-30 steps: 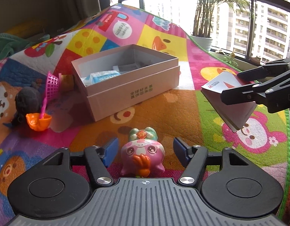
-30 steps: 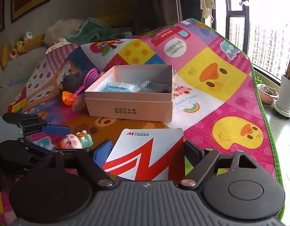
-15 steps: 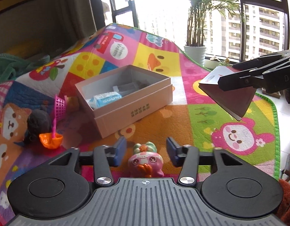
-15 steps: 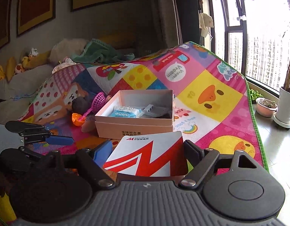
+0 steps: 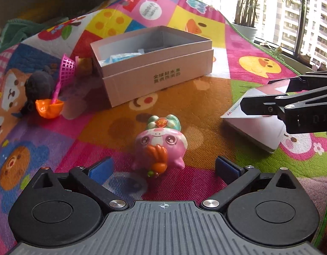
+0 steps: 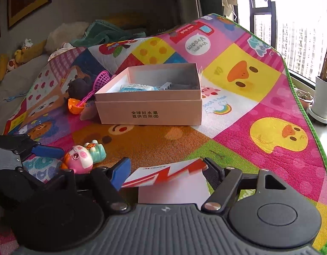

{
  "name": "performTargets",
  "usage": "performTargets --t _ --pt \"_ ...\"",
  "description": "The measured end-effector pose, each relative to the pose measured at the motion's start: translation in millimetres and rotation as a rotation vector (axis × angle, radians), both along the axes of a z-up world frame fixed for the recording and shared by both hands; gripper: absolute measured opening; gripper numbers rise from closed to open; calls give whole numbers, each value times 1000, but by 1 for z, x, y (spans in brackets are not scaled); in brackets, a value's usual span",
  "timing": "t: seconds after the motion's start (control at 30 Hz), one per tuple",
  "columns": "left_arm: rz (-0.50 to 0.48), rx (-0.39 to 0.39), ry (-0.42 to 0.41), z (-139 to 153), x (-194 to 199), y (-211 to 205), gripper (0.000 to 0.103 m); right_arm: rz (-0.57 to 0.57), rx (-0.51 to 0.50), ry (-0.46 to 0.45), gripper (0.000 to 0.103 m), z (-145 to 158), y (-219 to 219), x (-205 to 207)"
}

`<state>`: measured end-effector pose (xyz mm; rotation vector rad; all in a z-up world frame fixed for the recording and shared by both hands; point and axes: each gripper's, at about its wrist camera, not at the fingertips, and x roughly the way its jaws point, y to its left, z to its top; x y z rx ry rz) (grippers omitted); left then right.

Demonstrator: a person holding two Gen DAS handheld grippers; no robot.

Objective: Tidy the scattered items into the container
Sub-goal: 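Grasp the pink pig toy with the left tool while right tool holds the card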

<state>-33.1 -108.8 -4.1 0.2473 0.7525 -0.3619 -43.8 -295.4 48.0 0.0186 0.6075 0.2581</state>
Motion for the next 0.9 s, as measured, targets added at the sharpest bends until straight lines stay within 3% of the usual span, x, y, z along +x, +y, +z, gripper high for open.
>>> performTargets --t 0.13,0.2,0.43,0.6,0.7,0.9 --pt "3 -73 42 -3 6 11 103 11 10 -3 75 -2 -3 0" --pt "-2 -67 35 -4 5 10 103 14 15 -10 75 -2 -6 -2" --pt "13 -72 17 -5 4 8 103 0 9 -65 99 9 -37 -27" --pt "11 -86 -4 -6 1 10 103 -33 -19 -39 100 9 -52 -29" --pt "8 -87 -7 -7 1 11 103 3 -44 -18 100 6 -41 -21" --pt "5 -92 -9 -7 0 12 103 195 -115 21 101 6 4 8"
